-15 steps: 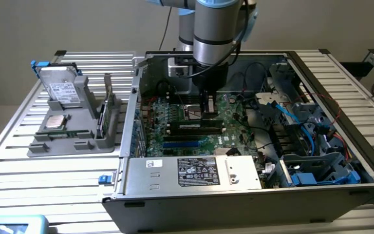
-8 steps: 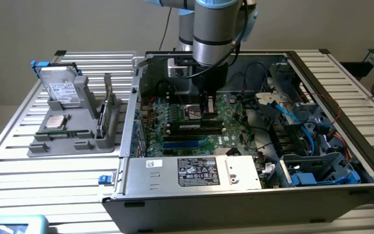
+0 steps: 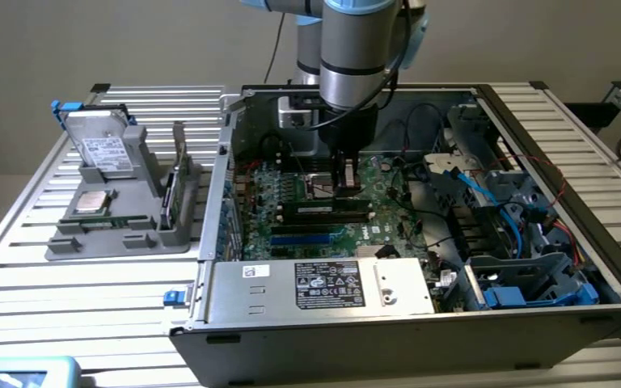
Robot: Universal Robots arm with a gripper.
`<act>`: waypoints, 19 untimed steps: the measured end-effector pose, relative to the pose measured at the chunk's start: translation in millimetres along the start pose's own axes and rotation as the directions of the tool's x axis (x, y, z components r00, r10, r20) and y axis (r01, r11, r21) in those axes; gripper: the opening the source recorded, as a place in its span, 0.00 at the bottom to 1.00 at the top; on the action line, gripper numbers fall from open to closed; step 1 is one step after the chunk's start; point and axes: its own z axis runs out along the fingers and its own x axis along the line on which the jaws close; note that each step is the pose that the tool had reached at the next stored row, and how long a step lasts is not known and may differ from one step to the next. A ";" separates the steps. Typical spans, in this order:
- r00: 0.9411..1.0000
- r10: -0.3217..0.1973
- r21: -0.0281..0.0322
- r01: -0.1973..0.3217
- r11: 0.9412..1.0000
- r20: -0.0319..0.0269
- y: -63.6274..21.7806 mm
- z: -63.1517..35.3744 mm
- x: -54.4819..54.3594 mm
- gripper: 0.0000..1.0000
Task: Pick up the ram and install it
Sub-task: 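Insert the ram into the slot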
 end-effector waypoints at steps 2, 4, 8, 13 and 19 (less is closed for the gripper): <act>1.000 0.000 0.000 0.000 1.000 0.000 0.0 0.3 0.0 0.13; 1.000 0.000 0.000 0.000 1.000 -0.001 0.0 0.5 0.0 0.13; 1.000 0.000 0.001 0.000 1.000 -0.003 0.0 1.3 -0.1 0.13; 1.000 0.000 0.000 0.000 1.000 -0.006 0.1 2.2 -0.2 0.13; 1.000 0.000 0.001 0.000 1.000 -0.007 0.1 2.9 -0.2 0.13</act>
